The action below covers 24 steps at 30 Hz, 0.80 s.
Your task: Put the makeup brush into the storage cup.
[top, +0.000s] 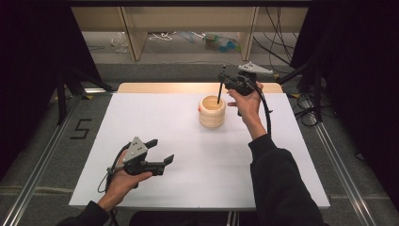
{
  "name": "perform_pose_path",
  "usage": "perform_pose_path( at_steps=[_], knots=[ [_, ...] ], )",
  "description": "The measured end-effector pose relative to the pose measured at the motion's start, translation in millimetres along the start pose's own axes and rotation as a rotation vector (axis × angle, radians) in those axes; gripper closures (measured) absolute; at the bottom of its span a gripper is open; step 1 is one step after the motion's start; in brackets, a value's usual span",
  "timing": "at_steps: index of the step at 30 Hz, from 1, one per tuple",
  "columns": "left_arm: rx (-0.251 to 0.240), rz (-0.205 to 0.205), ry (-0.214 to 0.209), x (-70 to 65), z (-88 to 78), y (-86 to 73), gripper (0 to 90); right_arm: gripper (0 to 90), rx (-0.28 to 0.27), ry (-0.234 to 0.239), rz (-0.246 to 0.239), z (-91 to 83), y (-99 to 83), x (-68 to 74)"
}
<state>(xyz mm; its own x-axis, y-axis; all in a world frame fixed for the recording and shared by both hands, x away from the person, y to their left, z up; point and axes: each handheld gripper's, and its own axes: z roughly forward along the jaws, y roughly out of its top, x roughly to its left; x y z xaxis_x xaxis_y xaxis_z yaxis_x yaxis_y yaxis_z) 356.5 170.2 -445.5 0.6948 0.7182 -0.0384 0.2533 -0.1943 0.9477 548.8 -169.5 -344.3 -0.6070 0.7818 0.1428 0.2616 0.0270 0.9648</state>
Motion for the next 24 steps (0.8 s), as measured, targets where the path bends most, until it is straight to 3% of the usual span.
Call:
perform_pose_path(
  at_steps=[9,11,14,15,18,19,24],
  knots=[
    [0.001,0.046,0.025,3.8,0.5,1.4,16.2,83.5,-0.002,-0.003,0.009,5.9,2.0,-0.7],
    [0.017,-0.006,0.012,0.0,-0.1,-0.4,16.2,83.5,-0.002,-0.006,-0.007,11.1,4.3,1.6],
    [0.015,-0.010,0.010,-0.1,-0.1,-0.1,16.2,83.5,0.004,-0.002,-0.004,14.8,4.3,3.7],
    [0.022,0.252,0.080,16.4,-2.9,6.9,16.2,83.5,0.004,-0.009,-0.007,16.9,3.1,3.8],
    [0.021,0.250,0.078,16.2,-2.9,6.8,16.2,83.5,0.019,-0.013,-0.010,19.5,0.4,3.3],
    [0.022,0.248,-0.006,15.6,-0.6,6.9,16.2,83.5,0.023,-0.011,-0.002,21.6,-2.0,2.8],
    [0.030,0.197,0.011,12.5,-1.4,4.9,16.2,83.5,0.041,-0.014,-0.007,25.6,-5.0,2.1]
  ],
)
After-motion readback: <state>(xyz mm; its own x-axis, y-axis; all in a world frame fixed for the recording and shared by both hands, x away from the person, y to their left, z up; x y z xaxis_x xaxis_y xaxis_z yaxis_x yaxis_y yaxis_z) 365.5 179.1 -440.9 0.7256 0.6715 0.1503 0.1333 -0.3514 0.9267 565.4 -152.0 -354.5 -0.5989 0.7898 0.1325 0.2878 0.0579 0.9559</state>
